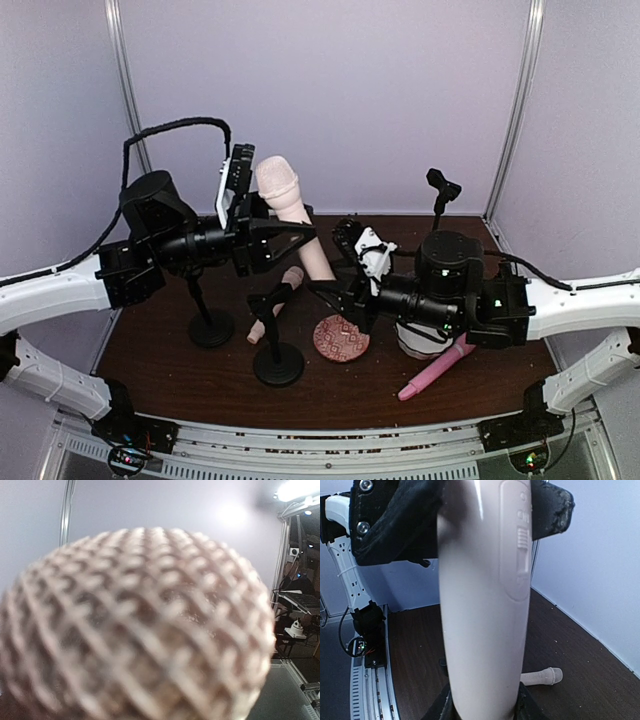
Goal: Attach the microphones to the stand
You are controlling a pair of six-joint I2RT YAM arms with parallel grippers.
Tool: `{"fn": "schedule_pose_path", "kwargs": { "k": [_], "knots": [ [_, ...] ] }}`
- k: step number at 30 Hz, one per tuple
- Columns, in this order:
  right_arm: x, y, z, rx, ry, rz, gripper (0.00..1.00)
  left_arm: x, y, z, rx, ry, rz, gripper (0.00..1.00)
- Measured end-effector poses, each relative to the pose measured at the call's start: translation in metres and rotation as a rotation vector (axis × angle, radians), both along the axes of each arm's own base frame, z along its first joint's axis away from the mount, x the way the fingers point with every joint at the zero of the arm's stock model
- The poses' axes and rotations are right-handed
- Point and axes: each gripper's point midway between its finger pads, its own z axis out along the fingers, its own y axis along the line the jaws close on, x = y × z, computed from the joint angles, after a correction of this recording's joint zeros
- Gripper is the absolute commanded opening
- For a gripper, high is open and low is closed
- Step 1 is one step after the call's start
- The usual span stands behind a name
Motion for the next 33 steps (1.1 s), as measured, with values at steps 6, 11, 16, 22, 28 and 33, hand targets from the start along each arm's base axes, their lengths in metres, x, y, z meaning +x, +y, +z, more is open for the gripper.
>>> {"fn": "schedule_pose_path", "kwargs": {
  "k": [6,11,16,22,28,33],
  "knots": [
    [0.000,0.002,0.000,0.027,0.045,0.082,0.01,0.002,-0.008,0.001,0.008,-0.005,-0.034,0.10],
    [0.003,0.000,0.000,0.030,0.052,0.091,0.47,0.009,-0.012,0.002,0.020,0.001,-0.017,0.00],
    [0.009,-0.001,-0.010,-0.011,0.047,0.054,0.53,0.020,-0.011,-0.001,0.034,0.037,0.064,0.00],
    [0.024,-0.005,-0.033,-0.121,-0.002,-0.083,0.52,0.040,0.001,0.008,-0.005,0.121,0.203,0.00],
    [0.029,-0.005,-0.035,-0.180,-0.075,-0.188,0.53,0.051,0.013,0.016,-0.053,0.199,0.284,0.00],
    [0.031,-0.008,-0.029,-0.172,-0.097,-0.225,0.56,0.057,0.016,0.014,-0.062,0.243,0.319,0.00]
  ]
}}
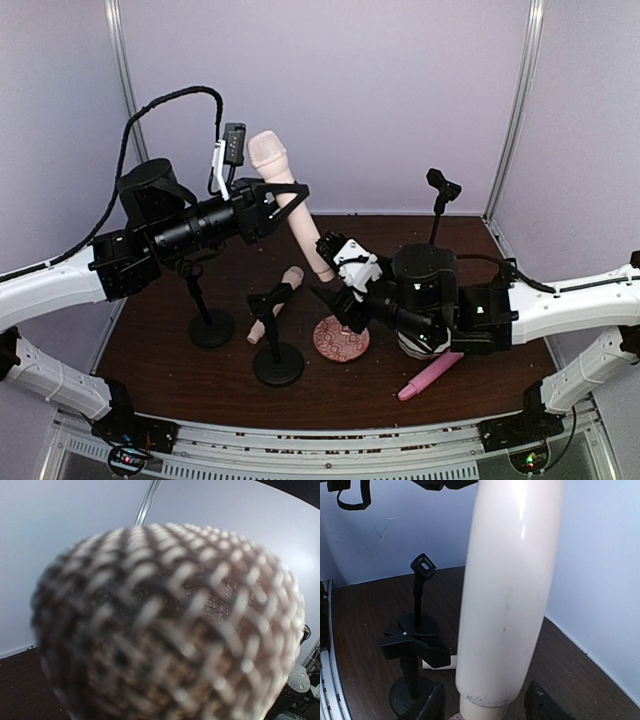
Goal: Attach the microphones to the stand
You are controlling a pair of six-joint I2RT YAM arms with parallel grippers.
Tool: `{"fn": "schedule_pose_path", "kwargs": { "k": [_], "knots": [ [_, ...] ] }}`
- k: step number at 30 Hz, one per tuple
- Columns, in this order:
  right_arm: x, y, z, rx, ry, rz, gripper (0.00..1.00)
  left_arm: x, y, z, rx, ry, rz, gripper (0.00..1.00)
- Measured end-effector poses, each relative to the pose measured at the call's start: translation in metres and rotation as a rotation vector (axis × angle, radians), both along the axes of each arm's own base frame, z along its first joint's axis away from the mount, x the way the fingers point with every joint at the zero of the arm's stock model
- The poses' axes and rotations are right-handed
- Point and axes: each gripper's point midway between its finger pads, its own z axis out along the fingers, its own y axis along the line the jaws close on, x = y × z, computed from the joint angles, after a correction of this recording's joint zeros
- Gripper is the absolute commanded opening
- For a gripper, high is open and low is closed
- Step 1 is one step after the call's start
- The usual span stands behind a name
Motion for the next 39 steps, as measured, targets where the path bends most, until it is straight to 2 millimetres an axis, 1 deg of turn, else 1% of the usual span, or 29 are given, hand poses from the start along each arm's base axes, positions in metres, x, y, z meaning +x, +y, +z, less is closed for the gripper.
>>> {"fn": "schedule_pose_path", "kwargs": {
  "k": [10,13,18,21,22,23,24,25,26,29,32,35,36,39],
  "knots": [
    [0.000,0.001,0.019,0.056,-0.013,-0.001,0.56,0.004,0.001,-0.003,-0.016,0.058,0.016,0.00],
    [0.001,0.002,0.023,0.065,-0.016,-0.003,0.52,0.004,0.001,-0.004,-0.020,0.070,0.014,0.00],
    [0.003,0.007,0.029,0.077,-0.016,-0.008,0.40,0.004,0.001,-0.005,-0.021,0.087,0.013,0.00],
    [0.003,0.009,0.028,0.078,-0.011,-0.008,0.29,0.004,0.001,-0.006,-0.021,0.095,0.013,0.00],
    [0.004,0.009,0.027,0.083,-0.003,-0.014,0.25,0.004,0.001,-0.007,-0.021,0.097,0.013,0.07],
    [0.005,0.009,0.028,0.097,0.007,-0.021,0.21,0.005,0.001,-0.007,-0.021,0.096,0.016,0.21],
    [0.005,0.008,0.028,0.105,0.012,-0.023,0.16,0.005,0.001,-0.006,-0.025,0.094,0.017,0.38],
    [0.005,0.009,0.030,0.108,0.009,-0.022,0.14,0.006,0.002,-0.005,-0.027,0.093,0.019,0.48],
    [0.005,0.008,0.029,0.109,0.011,-0.024,0.12,0.006,0.002,-0.005,-0.026,0.093,0.018,0.56],
    [0.007,0.007,0.027,0.105,0.021,-0.026,0.08,0.004,0.001,-0.009,-0.002,0.083,0.011,0.74],
    [0.015,0.002,0.024,0.113,0.048,-0.025,0.07,0.003,0.000,-0.021,0.063,0.065,0.011,0.82],
    [0.023,-0.012,0.020,0.132,0.080,-0.024,0.06,0.001,0.004,-0.041,0.174,0.042,0.016,0.92],
    [0.024,-0.017,0.018,0.140,0.092,-0.016,0.06,-0.001,0.007,-0.047,0.207,0.031,0.016,0.93],
    [0.025,-0.030,0.014,0.176,0.122,0.030,0.05,-0.013,0.024,-0.065,0.315,-0.022,0.009,0.93]
  ]
}}
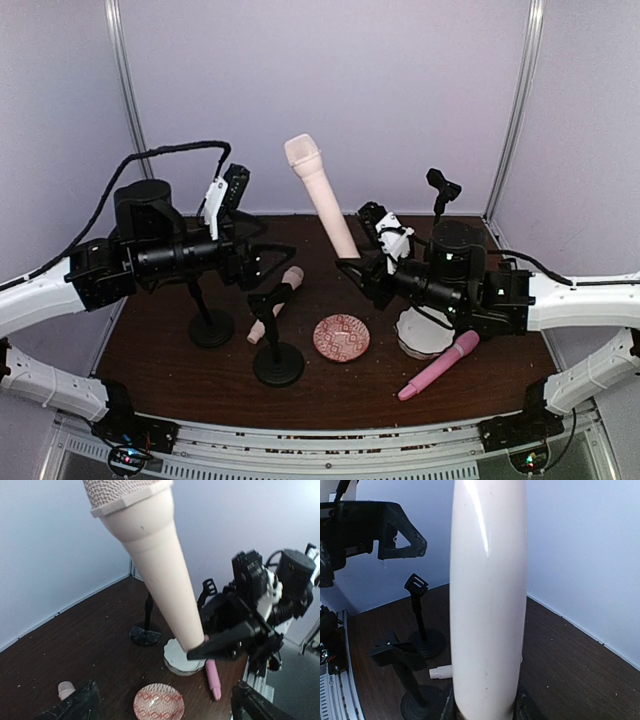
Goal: Attach the microphones to the stand
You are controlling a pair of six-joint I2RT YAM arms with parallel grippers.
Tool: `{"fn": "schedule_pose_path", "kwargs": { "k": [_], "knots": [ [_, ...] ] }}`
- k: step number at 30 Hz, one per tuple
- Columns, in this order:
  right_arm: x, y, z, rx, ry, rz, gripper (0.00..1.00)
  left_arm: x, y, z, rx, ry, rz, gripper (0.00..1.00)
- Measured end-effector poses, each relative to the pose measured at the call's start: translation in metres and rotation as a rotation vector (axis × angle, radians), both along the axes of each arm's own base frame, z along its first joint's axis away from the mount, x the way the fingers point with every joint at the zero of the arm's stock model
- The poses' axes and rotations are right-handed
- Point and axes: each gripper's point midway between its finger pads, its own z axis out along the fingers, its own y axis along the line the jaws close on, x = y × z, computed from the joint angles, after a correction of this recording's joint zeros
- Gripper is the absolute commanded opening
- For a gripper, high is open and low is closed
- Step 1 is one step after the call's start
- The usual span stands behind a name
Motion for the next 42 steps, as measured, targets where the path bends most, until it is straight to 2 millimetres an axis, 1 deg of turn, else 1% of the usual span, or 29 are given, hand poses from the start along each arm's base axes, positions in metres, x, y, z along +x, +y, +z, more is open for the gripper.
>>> {"fn": "schedule_pose_path", "kwargs": {
  "k": [2,4,6,8,11,13,15,18,21,27,30,37,42],
  "knots": [
    [-0.002,-0.005,-0.006,0.017,0.015,0.043,0.05,-0.012,0.012,-0.012,0.080,-0.047,-0.033,0.93],
    [-0.004,-0.007,-0.018,0.026,0.038,0.091,0.05,-0.020,0.020,-0.021,0.142,-0.078,-0.064,0.88],
    [-0.008,-0.005,-0.031,0.018,0.067,0.143,0.06,-0.029,0.025,-0.034,0.213,-0.094,-0.109,0.86],
    [-0.012,-0.004,-0.039,0.017,0.088,0.186,0.06,-0.034,0.027,-0.048,0.273,-0.090,-0.148,0.85],
    [-0.019,0.002,-0.042,0.032,0.102,0.264,0.06,-0.039,0.029,-0.077,0.372,-0.049,-0.198,0.84],
    [-0.024,0.005,-0.042,0.048,0.100,0.315,0.08,-0.040,0.030,-0.091,0.418,-0.022,-0.215,0.84],
    [-0.028,0.008,-0.042,0.064,0.100,0.362,0.09,-0.038,0.033,-0.101,0.446,-0.002,-0.221,0.84],
    [-0.031,0.011,-0.043,0.076,0.107,0.414,0.09,-0.035,0.037,-0.107,0.465,0.011,-0.212,0.83],
    [-0.031,0.013,-0.052,0.061,0.133,0.443,0.09,-0.032,0.040,-0.108,0.470,0.014,-0.204,0.84],
    [-0.034,0.016,-0.061,0.048,0.163,0.470,0.07,-0.028,0.038,-0.117,0.492,0.029,-0.199,0.84],
    [-0.034,0.016,-0.061,0.050,0.164,0.475,0.07,-0.024,0.037,-0.124,0.511,0.040,-0.190,0.83],
    [-0.032,0.015,-0.053,0.086,0.126,0.477,0.07,-0.019,0.036,-0.133,0.511,0.020,-0.173,0.83],
    [-0.032,0.011,-0.064,0.115,0.135,0.478,0.07,-0.022,0.041,-0.146,0.480,-0.016,-0.162,0.81]
  ]
}}
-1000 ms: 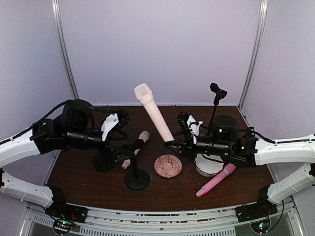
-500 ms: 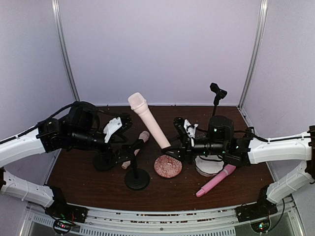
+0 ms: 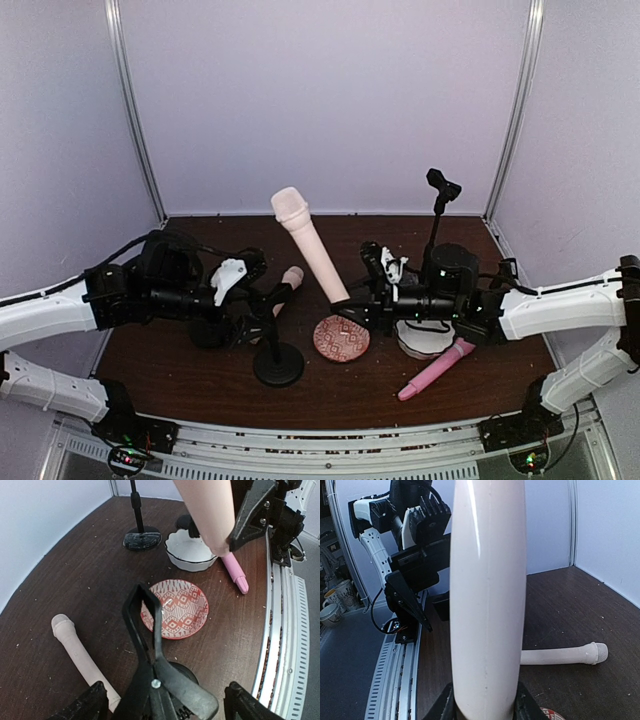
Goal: Attach the microphones to the stand
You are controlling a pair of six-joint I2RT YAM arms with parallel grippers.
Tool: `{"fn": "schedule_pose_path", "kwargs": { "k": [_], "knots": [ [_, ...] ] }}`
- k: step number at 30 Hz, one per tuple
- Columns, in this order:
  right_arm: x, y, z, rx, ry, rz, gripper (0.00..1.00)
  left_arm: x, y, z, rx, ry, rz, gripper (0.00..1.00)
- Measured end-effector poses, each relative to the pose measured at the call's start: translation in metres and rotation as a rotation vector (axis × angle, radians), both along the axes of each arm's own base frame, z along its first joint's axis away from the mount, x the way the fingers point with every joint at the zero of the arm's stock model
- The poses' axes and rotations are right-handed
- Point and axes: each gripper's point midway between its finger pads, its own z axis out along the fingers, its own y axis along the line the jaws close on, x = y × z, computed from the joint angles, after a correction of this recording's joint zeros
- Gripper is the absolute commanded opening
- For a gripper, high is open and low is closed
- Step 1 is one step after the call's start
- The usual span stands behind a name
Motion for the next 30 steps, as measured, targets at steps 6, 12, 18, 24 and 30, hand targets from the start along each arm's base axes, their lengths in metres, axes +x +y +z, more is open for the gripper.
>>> {"fn": "schedule_pose_path", "kwargs": {
  "k": [6,12,18,24,30],
  "knots": [
    [0.001,0.002,0.000,0.022,0.017,0.003,0.07,0.003,0.001,0.001,-0.072,-0.064,0.014,0.77],
    [0.001,0.003,0.006,0.046,0.007,0.005,0.07,0.007,-0.002,0.008,-0.132,-0.103,0.030,0.69],
    [0.001,0.003,0.008,0.060,0.005,0.005,0.07,0.009,-0.004,0.012,-0.157,-0.110,0.037,0.61],
    [0.002,0.004,0.003,0.053,0.015,0.005,0.08,0.009,-0.004,0.011,-0.161,-0.100,0.043,0.58],
    [0.002,0.005,0.000,0.053,0.023,0.008,0.08,0.011,0.001,0.009,-0.160,-0.092,0.078,0.69]
  ]
}}
